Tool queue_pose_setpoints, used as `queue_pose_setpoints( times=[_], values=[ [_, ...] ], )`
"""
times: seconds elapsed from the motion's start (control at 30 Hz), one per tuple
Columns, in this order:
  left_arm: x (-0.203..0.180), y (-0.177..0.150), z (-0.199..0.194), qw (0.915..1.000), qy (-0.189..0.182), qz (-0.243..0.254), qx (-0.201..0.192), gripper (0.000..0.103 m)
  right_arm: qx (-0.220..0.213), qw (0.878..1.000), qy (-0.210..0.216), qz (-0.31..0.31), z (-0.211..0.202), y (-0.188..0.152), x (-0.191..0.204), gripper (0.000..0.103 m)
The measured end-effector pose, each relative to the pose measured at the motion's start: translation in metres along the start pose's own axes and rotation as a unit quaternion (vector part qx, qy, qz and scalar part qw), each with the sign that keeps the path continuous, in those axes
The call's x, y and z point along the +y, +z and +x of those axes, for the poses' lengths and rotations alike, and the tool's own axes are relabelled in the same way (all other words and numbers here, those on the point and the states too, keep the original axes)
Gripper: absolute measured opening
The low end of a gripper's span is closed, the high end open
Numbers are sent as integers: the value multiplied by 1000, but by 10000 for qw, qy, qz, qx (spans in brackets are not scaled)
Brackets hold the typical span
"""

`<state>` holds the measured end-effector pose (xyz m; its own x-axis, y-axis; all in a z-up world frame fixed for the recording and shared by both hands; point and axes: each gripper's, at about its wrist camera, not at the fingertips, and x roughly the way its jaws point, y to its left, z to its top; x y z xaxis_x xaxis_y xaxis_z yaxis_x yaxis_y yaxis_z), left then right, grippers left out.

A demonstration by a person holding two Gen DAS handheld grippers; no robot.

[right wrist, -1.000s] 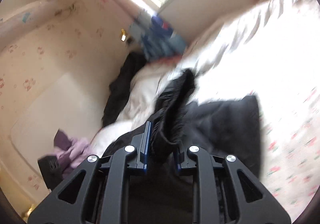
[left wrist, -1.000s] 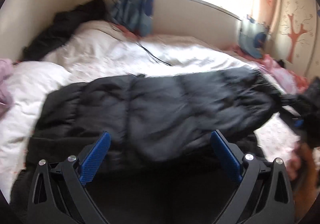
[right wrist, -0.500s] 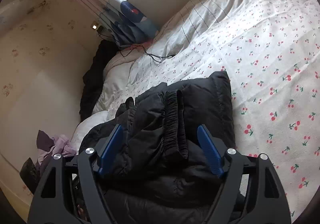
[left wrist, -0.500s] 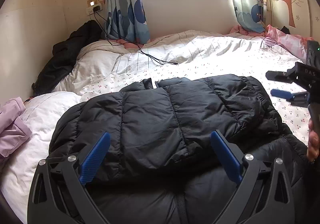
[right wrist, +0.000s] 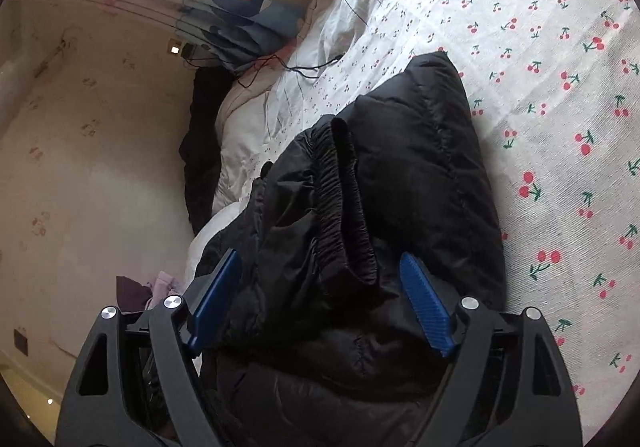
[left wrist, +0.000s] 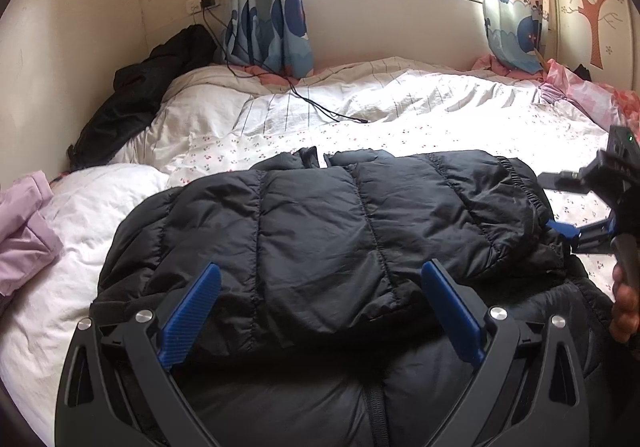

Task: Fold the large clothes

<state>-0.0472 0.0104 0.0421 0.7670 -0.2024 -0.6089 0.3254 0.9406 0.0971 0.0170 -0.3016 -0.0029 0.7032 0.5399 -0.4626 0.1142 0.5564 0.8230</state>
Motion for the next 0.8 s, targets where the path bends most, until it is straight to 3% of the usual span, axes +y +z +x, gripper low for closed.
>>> queue_pose_setpoints(
  times=[0.07, 0.13, 0.2, 0.27, 0.37, 0.43, 0.5, 0.7, 0.8],
  values=[
    [3, 0, 2, 9999, -44, -101, 37, 96, 38, 9999, 102, -56, 6, 0, 2, 78],
    [6, 0, 4, 9997, -102, -207, 74, 96, 36, 9997, 178, -191, 11, -1, 5, 64],
    [8, 0, 6, 9994, -136, -293, 105, 96, -32, 9990, 314, -316, 14, -2, 8, 12],
    [10, 0, 6, 9991, -153, -384, 97, 96, -189, 9976, 515, -421, 10, -3, 13, 11],
    [22, 2, -4, 9973, -171, -683, -184, 96, -717, 9893, 508, -1163, -14, -7, 49, 10],
    [31, 4, -7, 9959, -149, -836, -310, 96, -1152, 9797, 378, -1596, -38, -9, 73, 10],
    [40, 4, -4, 9945, -130, -1006, -259, 96, -1303, 9779, 182, -1624, -49, -7, 72, 9],
    [67, -11, 37, 9850, -219, -1601, 611, 96, -921, 9899, -658, -856, -25, 1, 16, 9],
    [75, -20, 51, 9790, -347, -1788, 920, 96, -619, 9928, -881, -518, -11, 0, -8, 9]
  ],
)
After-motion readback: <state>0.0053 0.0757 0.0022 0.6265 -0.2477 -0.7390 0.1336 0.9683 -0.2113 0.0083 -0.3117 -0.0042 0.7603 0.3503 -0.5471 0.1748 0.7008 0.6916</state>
